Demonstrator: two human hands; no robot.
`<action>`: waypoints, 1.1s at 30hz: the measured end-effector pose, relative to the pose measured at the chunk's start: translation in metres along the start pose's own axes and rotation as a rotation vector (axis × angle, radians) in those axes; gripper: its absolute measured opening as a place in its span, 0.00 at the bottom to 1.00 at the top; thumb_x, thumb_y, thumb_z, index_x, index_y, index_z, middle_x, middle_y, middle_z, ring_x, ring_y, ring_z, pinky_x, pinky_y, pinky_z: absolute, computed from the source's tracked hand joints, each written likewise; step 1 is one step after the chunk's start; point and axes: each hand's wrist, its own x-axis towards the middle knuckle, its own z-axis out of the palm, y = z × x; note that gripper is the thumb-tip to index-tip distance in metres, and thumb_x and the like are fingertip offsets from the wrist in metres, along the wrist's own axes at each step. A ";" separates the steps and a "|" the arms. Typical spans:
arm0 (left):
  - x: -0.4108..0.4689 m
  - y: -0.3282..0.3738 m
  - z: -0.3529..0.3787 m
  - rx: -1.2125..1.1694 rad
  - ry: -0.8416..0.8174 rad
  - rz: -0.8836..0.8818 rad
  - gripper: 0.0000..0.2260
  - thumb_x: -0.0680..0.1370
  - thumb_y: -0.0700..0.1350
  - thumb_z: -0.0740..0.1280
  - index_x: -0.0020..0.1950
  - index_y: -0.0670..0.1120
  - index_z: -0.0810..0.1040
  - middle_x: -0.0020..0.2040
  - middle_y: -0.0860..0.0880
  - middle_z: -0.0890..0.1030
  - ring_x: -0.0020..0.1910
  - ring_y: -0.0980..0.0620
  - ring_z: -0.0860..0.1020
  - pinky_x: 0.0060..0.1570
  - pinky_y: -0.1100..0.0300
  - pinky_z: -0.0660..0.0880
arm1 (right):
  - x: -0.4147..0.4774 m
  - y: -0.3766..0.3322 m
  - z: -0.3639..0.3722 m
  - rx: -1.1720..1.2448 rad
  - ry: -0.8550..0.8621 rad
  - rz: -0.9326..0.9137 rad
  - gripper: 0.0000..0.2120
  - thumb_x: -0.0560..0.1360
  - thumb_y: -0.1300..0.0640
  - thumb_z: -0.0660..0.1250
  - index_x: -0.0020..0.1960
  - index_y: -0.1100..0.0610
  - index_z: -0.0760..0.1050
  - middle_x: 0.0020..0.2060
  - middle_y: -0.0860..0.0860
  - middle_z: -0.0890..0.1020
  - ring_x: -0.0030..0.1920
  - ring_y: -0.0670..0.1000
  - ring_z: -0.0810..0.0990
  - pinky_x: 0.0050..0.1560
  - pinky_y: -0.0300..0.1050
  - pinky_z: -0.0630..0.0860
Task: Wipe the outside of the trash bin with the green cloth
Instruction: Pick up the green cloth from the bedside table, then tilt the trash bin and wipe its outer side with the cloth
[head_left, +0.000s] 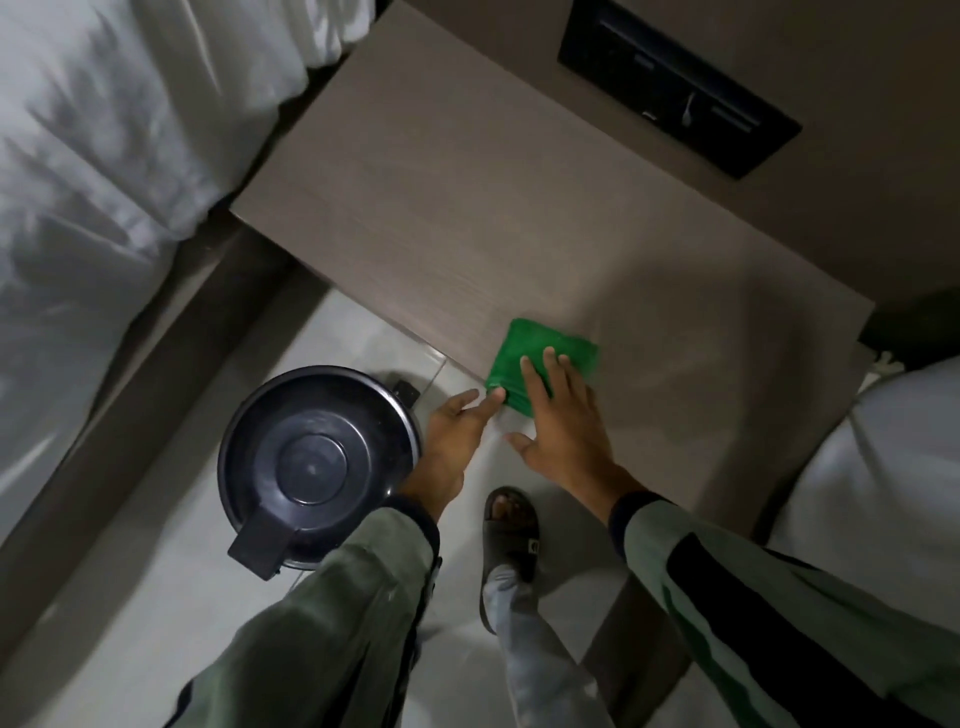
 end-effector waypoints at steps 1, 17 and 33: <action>0.002 0.001 0.000 -0.008 -0.028 0.022 0.24 0.75 0.53 0.74 0.67 0.43 0.76 0.61 0.44 0.82 0.63 0.45 0.78 0.62 0.50 0.75 | 0.001 -0.002 0.001 -0.003 0.015 0.005 0.46 0.71 0.44 0.71 0.78 0.56 0.48 0.78 0.60 0.53 0.78 0.61 0.51 0.74 0.61 0.57; -0.023 0.029 -0.098 0.514 0.480 0.134 0.22 0.74 0.66 0.64 0.53 0.49 0.81 0.54 0.43 0.84 0.59 0.39 0.77 0.56 0.46 0.73 | -0.004 -0.066 0.006 0.536 0.142 0.160 0.24 0.75 0.56 0.67 0.70 0.55 0.66 0.58 0.58 0.82 0.56 0.60 0.82 0.54 0.51 0.80; 0.089 0.002 -0.080 0.642 0.901 -0.147 0.27 0.82 0.52 0.58 0.76 0.53 0.47 0.76 0.29 0.63 0.73 0.25 0.62 0.63 0.23 0.59 | -0.007 -0.051 0.094 0.682 -0.125 0.451 0.19 0.75 0.54 0.63 0.65 0.52 0.67 0.54 0.59 0.83 0.53 0.61 0.82 0.54 0.59 0.81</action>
